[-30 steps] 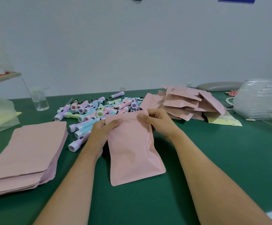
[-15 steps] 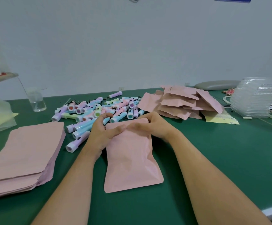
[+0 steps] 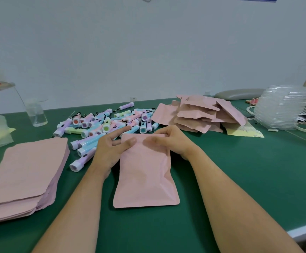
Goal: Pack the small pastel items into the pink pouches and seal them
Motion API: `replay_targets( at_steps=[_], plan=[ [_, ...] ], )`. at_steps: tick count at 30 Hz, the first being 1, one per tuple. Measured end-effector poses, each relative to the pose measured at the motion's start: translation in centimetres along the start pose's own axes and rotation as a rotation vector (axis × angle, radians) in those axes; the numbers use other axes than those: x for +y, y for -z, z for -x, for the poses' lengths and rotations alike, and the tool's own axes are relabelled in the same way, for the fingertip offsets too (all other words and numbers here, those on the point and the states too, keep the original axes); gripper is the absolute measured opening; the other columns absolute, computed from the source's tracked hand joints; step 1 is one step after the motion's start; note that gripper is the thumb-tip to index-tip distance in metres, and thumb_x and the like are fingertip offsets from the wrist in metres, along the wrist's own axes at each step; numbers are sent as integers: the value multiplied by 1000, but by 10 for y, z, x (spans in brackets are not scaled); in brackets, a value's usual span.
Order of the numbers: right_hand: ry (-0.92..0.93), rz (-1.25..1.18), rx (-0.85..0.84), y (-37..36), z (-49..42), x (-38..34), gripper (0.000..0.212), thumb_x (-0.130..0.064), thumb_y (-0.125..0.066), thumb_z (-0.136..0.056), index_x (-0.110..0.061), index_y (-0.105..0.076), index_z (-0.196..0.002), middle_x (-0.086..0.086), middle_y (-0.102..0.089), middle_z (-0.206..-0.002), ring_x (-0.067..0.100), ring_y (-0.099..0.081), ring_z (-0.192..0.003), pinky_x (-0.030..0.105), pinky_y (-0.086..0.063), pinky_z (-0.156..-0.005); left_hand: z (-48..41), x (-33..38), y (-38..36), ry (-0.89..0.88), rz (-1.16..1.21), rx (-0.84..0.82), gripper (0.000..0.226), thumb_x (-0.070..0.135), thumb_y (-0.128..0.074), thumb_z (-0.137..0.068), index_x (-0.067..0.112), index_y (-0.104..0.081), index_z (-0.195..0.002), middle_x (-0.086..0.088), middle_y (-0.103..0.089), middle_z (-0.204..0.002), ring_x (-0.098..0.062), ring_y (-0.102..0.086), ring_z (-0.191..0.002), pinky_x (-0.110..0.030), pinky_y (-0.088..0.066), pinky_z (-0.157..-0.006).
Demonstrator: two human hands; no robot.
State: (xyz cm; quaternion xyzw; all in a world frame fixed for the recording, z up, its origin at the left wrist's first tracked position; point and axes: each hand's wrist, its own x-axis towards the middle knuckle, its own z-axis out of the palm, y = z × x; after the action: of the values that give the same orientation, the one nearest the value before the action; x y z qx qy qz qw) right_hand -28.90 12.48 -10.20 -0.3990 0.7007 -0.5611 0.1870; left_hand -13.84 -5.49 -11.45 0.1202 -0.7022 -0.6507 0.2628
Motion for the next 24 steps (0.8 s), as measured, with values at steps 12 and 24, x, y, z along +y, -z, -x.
replay_targets(
  at_steps=[12,24],
  plan=[
    [4,162,3,-1,4,-6,23,-43,-78,-89,-23,-78,-76,-7,-69,-69,7,-61,-63,22,-48,-64,-2,-4,-14,-57,-150,-46,41,41,-92,-70,45,-79,-109,13,-80,-108,-13,-76,-100,-27,-63,-74],
    [-226,939,622,161,69,42,43,-43,-44,-90,-13,-47,-61,1,-53,-56,26,-51,-56,29,-40,-54,-9,-9,-24,-89,-132,101,35,18,-86,-86,31,-80,-119,15,-75,-115,-5,-70,-107,-33,-59,-97]
  ],
)
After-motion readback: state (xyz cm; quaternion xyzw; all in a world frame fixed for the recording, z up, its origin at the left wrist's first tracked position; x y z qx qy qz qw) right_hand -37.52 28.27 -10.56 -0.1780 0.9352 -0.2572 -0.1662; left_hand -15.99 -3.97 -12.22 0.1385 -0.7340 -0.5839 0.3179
